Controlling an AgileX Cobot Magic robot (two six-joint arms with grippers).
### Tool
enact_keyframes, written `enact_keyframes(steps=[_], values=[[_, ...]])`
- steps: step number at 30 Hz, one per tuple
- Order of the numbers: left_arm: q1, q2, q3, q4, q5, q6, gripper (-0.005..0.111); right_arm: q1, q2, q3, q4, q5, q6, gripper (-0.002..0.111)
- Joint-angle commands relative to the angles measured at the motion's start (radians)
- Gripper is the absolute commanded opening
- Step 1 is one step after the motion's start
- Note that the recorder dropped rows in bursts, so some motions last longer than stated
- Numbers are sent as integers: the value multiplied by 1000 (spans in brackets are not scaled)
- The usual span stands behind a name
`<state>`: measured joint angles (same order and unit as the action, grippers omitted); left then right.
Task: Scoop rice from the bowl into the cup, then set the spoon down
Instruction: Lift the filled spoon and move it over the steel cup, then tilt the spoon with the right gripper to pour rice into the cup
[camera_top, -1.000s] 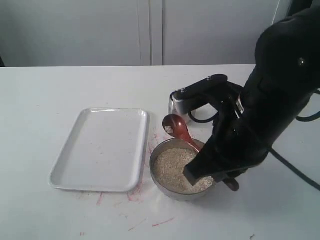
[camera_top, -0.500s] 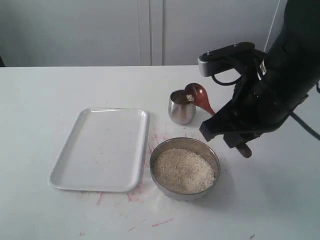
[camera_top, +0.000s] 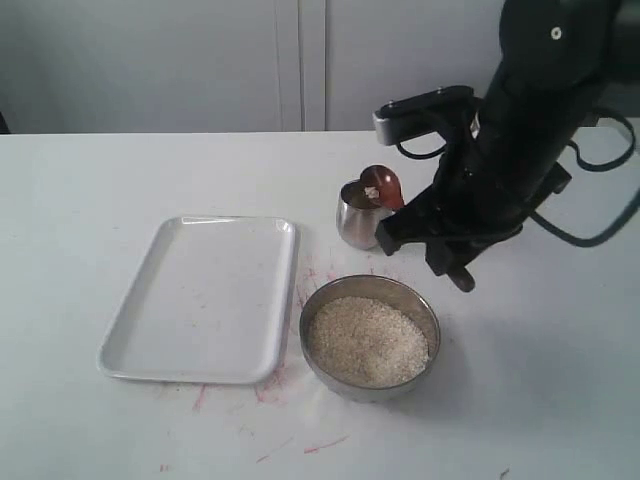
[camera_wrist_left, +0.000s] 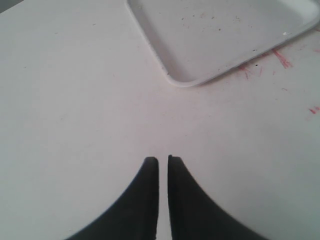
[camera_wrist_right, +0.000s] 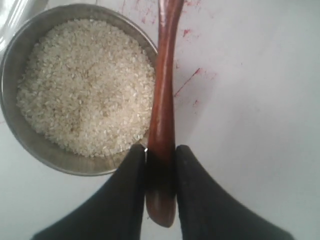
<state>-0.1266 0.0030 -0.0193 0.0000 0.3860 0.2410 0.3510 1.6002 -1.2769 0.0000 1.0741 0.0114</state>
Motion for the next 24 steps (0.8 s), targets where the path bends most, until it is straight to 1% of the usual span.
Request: enact_keyframes(steps=[1,5,12,15,17,19,24], values=[[-5,-3,9,0,33,-6,14,-14,68,-74,0,-6,-11,0],[-5,-3,9,0,33,-6,14,-35,124,-128,0,-2,-11,0],[-5,-3,9,0,33,-6,14,-122,202,-195,0,14,-36,0],[-5,-3,9,0,33,-6,14,-141,218,-208,0,19,-64,0],[-5,-3,9,0,33,-6,14,-143,221,-211,-18,3,-73,0],[-5,-3,9,0,33,-6,14,-143,224,-211,-22,-27,-135,0],[-5,-3,9,0,33,-6,14,-143,228,-211,-22,-74,-160,0]])
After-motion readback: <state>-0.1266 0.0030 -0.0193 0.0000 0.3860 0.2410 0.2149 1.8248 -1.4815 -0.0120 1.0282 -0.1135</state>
